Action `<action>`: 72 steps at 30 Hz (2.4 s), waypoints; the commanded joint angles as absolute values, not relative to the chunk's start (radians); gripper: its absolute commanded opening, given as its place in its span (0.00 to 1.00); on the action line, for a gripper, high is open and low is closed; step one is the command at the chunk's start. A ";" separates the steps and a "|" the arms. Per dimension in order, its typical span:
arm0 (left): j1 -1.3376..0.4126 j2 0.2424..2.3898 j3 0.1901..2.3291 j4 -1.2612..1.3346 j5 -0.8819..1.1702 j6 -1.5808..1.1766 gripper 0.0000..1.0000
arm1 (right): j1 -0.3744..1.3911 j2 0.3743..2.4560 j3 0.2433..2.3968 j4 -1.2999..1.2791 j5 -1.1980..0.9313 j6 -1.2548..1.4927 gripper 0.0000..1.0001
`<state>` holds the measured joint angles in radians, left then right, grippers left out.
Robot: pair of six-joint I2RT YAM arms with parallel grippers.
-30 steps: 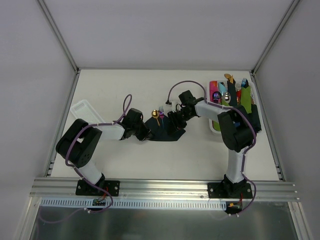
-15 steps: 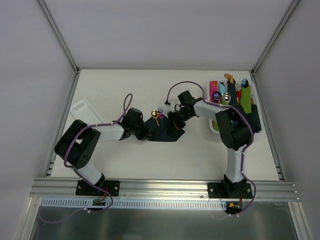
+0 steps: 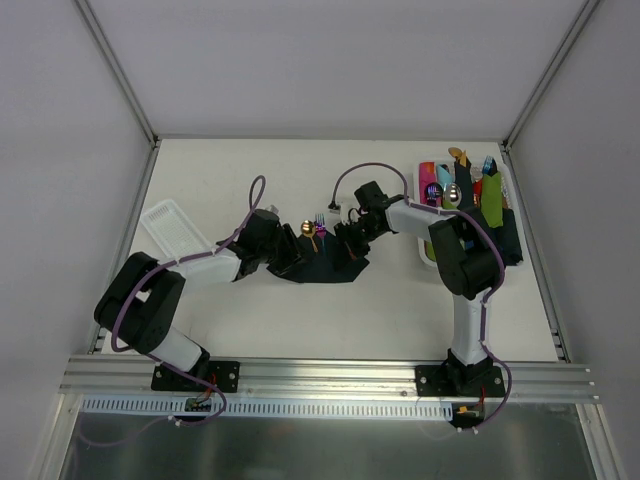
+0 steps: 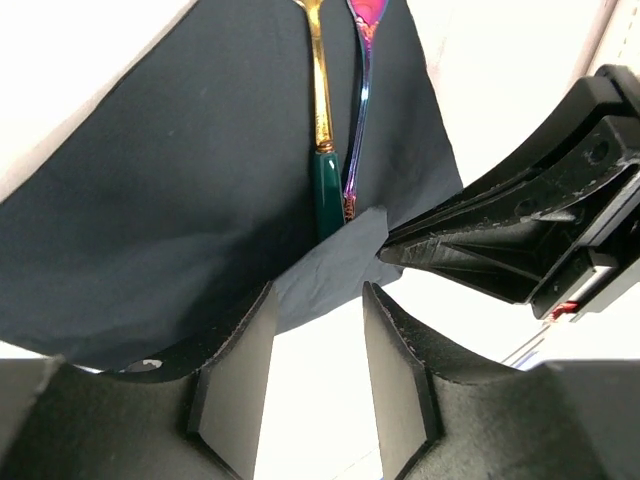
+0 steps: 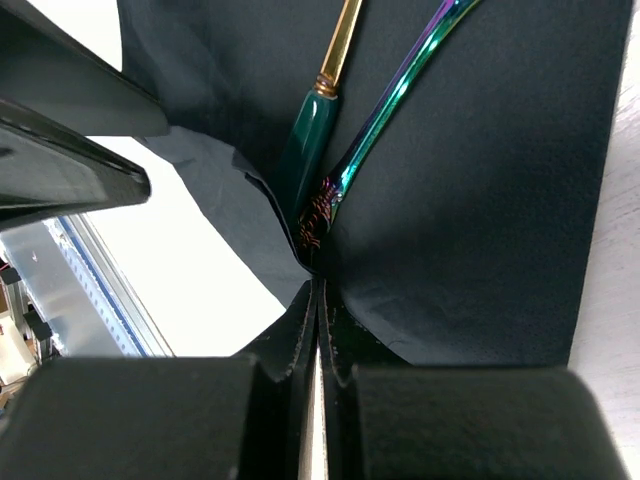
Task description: Place the utensils on the paper napkin and roll it up
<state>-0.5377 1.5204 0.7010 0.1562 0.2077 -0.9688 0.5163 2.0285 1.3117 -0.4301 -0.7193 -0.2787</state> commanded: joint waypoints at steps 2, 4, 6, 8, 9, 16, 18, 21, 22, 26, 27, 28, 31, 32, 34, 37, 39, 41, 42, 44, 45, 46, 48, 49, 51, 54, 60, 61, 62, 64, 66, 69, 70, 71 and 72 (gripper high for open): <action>-0.542 1.572 0.741 0.239 0.258 -0.904 0.41 | 0.522 2.036 1.351 -0.426 -0.719 -0.290 0.00; -0.542 1.586 0.745 0.259 0.265 -0.894 0.45 | 0.522 2.039 1.356 -0.425 -0.719 -0.288 0.00; -0.541 1.592 0.747 0.273 0.265 -0.887 0.47 | 0.520 2.042 1.358 -0.426 -0.719 -0.287 0.00; -0.540 1.595 0.749 0.279 0.262 -0.879 0.48 | 0.522 2.045 1.361 -0.426 -0.721 -0.287 0.00; -0.538 1.595 0.750 0.281 0.258 -0.874 0.48 | 0.522 2.046 1.361 -0.426 -0.722 -0.287 0.00; -0.519 1.592 0.752 0.301 0.267 -0.833 0.49 | 0.520 2.048 1.361 -0.426 -0.721 -0.287 0.00; -0.515 1.592 0.761 0.295 0.267 -0.822 0.49 | 0.520 2.049 1.361 -0.428 -0.721 -0.287 0.00; -0.514 1.589 0.761 0.291 0.258 -0.811 0.50 | 0.522 2.048 1.362 -0.428 -0.721 -0.285 0.00; -0.512 1.589 0.761 0.291 0.258 -0.805 0.50 | 0.520 2.048 1.362 -0.428 -0.721 -0.284 0.00; -0.506 1.600 0.764 0.304 0.273 -0.790 0.49 | 0.522 2.049 1.362 -0.429 -0.721 -0.284 0.00; -0.506 1.603 0.765 0.308 0.276 -0.788 0.49 | 0.520 2.049 1.364 -0.428 -0.721 -0.284 0.00; -0.505 1.608 0.768 0.310 0.282 -0.782 0.50 | 0.520 2.051 1.364 -0.428 -0.722 -0.285 0.00; -0.502 1.628 0.773 0.311 0.291 -0.778 0.50 | 0.520 2.054 1.364 -0.428 -0.723 -0.284 0.00; -0.502 1.632 0.772 0.313 0.293 -0.776 0.50 | 0.520 2.054 1.364 -0.428 -0.724 -0.284 0.00; -0.502 1.646 0.770 0.334 0.314 -0.770 0.49 | 0.518 2.056 1.364 -0.431 -0.724 -0.287 0.00; -0.500 1.666 0.753 0.373 0.337 -0.775 0.47 | 0.517 2.060 1.370 -0.439 -0.723 -0.288 0.00; -0.500 1.669 0.743 0.400 0.345 -0.779 0.46 | 0.517 2.060 1.371 -0.440 -0.723 -0.290 0.00; -0.497 1.672 0.735 0.429 0.353 -0.782 0.44 | 0.518 2.060 1.370 -0.440 -0.721 -0.290 0.00; -0.497 1.675 0.730 0.436 0.351 -0.782 0.43 | 0.515 2.060 1.370 -0.440 -0.722 -0.291 0.00; -0.492 1.672 0.716 0.469 0.347 -0.776 0.43 | 0.515 2.060 1.370 -0.442 -0.726 -0.294 0.00; -0.486 1.666 0.703 0.489 0.348 -0.775 0.43 | 0.514 2.060 1.368 -0.442 -0.732 -0.296 0.00; -0.485 1.666 0.701 0.500 0.348 -0.769 0.43 | 0.515 2.060 1.370 -0.442 -0.730 -0.296 0.00; -0.479 1.674 0.710 0.502 0.360 -0.761 0.43 | 0.514 2.062 1.371 -0.445 -0.732 -0.296 0.00; -0.477 1.678 0.713 0.502 0.365 -0.756 0.43 | 0.512 2.065 1.374 -0.445 -0.732 -0.295 0.00; -0.472 1.698 0.725 0.500 0.389 -0.752 0.43 | 0.514 2.068 1.377 -0.446 -0.732 -0.293 0.00; -0.465 1.723 0.736 0.506 0.416 -0.753 0.42 | 0.512 2.066 1.381 -0.449 -0.729 -0.291 0.00; -0.462 1.755 0.738 0.520 0.459 -0.759 0.38 | 0.509 2.071 1.384 -0.453 -0.727 -0.293 0.00; -0.462 1.758 0.733 0.537 0.465 -0.762 0.38 | 0.509 2.071 1.384 -0.454 -0.727 -0.293 0.00; -0.462 1.759 0.730 0.544 0.468 -0.765 0.37 | 0.508 2.071 1.385 -0.454 -0.727 -0.293 0.00; -0.459 1.763 0.721 0.557 0.471 -0.772 0.32 | 0.508 2.071 1.387 -0.456 -0.726 -0.293 0.00; -0.457 1.764 0.713 0.572 0.472 -0.779 0.29 | 0.506 2.072 1.388 -0.460 -0.726 -0.296 0.00; -0.454 1.766 0.707 0.586 0.469 -0.790 0.22 | 0.506 2.077 1.391 -0.463 -0.726 -0.296 0.00; -0.453 1.766 0.704 0.586 0.465 -0.795 0.19 | 0.508 2.077 1.393 -0.463 -0.724 -0.296 0.00; -0.451 1.766 0.703 0.583 0.463 -0.796 0.16 | 0.506 2.077 1.393 -0.463 -0.724 -0.295 0.00; -0.451 1.767 0.704 0.577 0.457 -0.798 0.14 | 0.508 2.077 1.393 -0.465 -0.726 -0.295 0.00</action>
